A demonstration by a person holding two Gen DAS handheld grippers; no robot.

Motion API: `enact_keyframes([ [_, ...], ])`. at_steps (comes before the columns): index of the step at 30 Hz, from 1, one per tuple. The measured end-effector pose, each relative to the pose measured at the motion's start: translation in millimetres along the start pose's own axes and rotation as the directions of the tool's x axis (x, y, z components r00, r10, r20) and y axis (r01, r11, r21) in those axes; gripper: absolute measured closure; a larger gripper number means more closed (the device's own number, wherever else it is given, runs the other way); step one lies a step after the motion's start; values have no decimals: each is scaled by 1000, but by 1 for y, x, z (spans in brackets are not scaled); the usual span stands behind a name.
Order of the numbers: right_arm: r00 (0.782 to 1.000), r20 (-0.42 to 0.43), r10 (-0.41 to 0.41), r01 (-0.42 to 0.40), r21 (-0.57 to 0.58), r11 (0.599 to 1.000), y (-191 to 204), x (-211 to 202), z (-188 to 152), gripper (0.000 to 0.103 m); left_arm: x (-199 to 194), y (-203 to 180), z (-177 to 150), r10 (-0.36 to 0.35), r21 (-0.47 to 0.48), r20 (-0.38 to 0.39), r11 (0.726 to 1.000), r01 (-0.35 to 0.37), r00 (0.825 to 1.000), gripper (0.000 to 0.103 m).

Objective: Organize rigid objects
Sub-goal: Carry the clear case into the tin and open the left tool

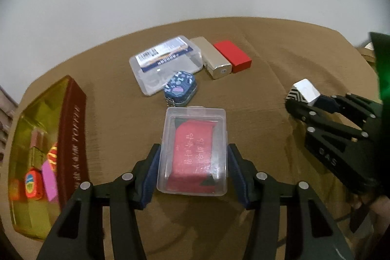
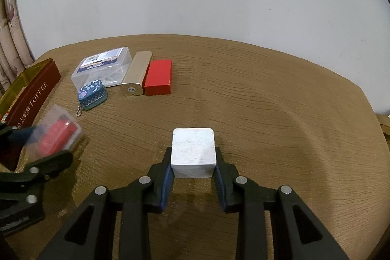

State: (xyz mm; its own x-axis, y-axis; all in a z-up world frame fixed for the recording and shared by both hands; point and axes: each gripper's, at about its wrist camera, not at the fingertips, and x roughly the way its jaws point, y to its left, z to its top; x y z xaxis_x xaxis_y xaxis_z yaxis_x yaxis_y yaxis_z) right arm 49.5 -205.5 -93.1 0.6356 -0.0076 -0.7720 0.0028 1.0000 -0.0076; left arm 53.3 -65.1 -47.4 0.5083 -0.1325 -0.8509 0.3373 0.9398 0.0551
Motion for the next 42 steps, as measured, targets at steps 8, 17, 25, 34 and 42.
enact_keyframes([
  [8,1000,0,-4,4,-4,1000,1,1,1,72,-26,28,3,9,-33,13,999,-9,1000,53],
  [17,1000,0,-5,5,-5,1000,1,1,1,72,-52,84,13,57,-125,49,991,-51,997,53],
  [25,1000,0,-5,5,-5,1000,1,2,1,72,-50,129,9,120,-209,25,971,-112,993,53],
  [34,1000,-1,-6,6,-7,1000,1,2,2,72,-36,184,6,165,-315,-37,934,-168,986,53],
  [42,1000,-1,-6,6,-8,1000,1,2,1,72,-18,229,17,189,-372,-86,905,-207,978,53],
])
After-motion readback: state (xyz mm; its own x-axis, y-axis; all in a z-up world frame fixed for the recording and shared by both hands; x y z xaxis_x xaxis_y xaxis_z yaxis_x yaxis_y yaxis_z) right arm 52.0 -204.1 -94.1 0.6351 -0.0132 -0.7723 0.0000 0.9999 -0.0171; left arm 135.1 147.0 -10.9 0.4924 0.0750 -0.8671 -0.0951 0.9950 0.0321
